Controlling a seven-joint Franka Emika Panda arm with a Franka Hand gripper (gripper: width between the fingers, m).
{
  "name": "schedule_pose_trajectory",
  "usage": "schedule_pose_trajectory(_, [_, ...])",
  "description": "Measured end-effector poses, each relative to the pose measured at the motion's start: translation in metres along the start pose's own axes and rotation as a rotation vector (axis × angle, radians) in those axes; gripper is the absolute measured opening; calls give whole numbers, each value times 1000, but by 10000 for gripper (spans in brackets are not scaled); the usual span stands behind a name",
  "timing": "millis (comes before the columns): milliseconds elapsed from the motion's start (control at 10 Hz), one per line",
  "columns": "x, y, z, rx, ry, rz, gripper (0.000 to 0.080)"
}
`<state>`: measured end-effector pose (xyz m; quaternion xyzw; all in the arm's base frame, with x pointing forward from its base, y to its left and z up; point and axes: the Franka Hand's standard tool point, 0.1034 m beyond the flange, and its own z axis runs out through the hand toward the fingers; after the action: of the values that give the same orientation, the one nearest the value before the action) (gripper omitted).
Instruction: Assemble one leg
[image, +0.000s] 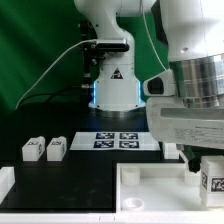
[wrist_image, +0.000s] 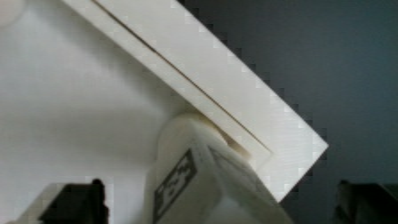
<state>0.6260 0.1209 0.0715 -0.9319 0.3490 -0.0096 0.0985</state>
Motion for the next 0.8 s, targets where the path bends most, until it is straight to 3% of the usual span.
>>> schedule_pose_trajectory(200, [1,1,0,-8,0,-176,649])
schedule_pose_trajectory(300, [2,2,0,-64,-5,-418,649])
schedule_pose_trajectory(400, [4,0,-1,-100,-4,-605,649])
schedule_pose_trajectory(500, [3,-2,-1,-100,-2,-614,649])
schedule_pose_trajectory(600, [3,-1,-1,-100,-1,-590,532])
schedule_pose_trajectory(700, [3,-1,-1,-100,-1,-579,532])
schedule_pose_trajectory(800, [3,-1,-1,-98,2,-502,385])
